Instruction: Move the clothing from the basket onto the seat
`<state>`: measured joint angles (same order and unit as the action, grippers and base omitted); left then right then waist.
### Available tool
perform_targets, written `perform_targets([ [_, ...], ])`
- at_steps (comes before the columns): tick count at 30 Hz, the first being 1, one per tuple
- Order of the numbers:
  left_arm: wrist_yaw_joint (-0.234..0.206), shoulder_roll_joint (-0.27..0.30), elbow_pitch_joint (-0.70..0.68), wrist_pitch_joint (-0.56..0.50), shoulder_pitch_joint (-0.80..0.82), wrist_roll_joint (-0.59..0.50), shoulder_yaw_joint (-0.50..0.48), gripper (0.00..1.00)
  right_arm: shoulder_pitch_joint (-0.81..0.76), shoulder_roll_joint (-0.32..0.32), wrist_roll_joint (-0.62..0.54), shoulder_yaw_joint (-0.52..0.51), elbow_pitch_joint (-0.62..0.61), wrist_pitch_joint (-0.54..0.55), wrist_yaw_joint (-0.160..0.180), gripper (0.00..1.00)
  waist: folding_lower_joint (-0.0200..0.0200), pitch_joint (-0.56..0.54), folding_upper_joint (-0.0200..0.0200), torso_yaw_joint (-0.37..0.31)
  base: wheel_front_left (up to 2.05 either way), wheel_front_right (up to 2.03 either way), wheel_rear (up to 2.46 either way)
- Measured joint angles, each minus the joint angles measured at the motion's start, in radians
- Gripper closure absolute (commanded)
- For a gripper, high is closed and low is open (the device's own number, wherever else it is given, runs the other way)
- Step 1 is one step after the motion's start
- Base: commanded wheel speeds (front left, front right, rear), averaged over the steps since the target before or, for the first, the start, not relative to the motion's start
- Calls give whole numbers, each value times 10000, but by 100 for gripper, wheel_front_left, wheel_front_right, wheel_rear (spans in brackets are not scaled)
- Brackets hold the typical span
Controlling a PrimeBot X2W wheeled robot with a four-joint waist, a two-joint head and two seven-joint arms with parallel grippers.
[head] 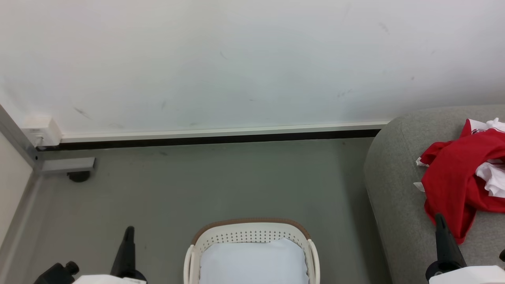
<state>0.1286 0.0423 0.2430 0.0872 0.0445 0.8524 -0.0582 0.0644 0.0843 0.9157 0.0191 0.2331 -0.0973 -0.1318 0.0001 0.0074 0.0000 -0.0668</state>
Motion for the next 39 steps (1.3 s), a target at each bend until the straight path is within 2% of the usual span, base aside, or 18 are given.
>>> perform_targets([
  [19,0,4,2,-602,174,2255,-159,100,121,-71,2079,-328,36,562,0,100,0,-9,0,150,0,0,0],
  [39,0,12,6,-1122,332,4180,-303,100,183,-144,3883,-633,56,1074,0,100,0,-20,0,307,0,0,0],
])
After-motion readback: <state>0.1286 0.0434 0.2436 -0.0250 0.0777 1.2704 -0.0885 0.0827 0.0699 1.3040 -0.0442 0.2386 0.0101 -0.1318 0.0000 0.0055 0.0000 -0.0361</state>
